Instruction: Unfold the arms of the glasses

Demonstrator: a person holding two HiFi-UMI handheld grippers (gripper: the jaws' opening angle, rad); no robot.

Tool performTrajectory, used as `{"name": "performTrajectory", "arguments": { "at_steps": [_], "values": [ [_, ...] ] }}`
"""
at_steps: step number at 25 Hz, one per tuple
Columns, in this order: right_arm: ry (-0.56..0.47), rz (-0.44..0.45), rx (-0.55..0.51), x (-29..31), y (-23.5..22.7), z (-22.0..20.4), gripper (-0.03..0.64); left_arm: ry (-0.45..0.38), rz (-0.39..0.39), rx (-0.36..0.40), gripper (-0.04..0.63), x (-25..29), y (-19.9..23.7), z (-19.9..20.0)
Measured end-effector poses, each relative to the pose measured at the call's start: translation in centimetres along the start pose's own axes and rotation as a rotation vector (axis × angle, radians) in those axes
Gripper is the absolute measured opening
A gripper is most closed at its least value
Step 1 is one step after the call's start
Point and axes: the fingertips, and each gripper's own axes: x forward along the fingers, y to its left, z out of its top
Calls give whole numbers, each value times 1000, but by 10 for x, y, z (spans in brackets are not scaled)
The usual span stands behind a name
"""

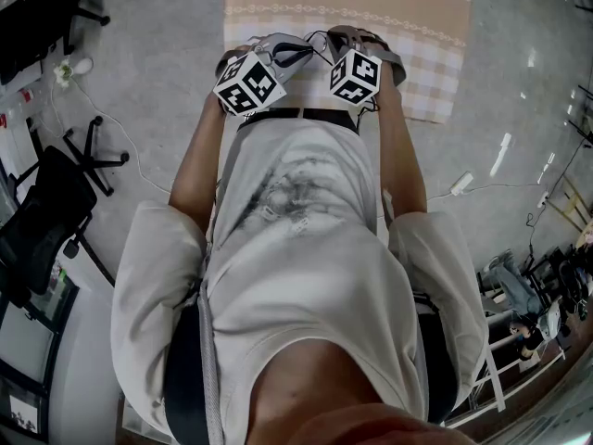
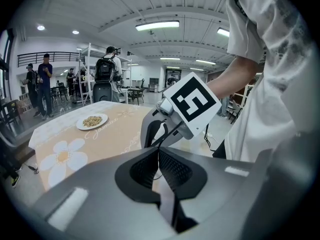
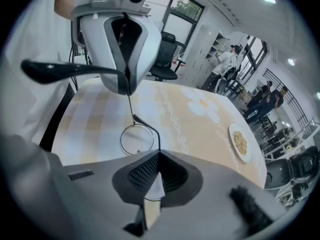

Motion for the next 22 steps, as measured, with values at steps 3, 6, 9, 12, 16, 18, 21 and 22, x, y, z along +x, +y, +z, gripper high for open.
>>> {"name": "performTrajectory", "arguments": {
  "at_steps": [3, 6, 9, 12, 16, 18, 21, 22],
  "values": [
    [-15, -9, 11, -2, 1, 1, 15, -5, 12, -7, 14, -1, 2, 0],
    [-34, -25, 35, -6, 1, 3, 14, -9, 22, -13, 13, -2, 4, -1],
    [-55, -41, 56, -11, 0, 3, 14, -10, 30, -17, 12, -3, 5, -1],
    [-70, -56, 72, -17, -1, 4, 14, -14, 36, -24, 12, -4, 6, -1],
    [-78, -70, 84, -23, -2, 4, 14, -21, 44, -31, 12, -7, 7, -1],
    [-85, -78, 93, -25, -2, 3, 14, -22, 48, -31, 12, -7, 7, -1],
    [-102, -89, 115, -29, -3, 3, 15, -23, 54, -33, 12, -7, 8, 0],
    [-108, -93, 122, -30, -4, 3, 14, -25, 58, -35, 12, -7, 9, 0]
  ]
}}
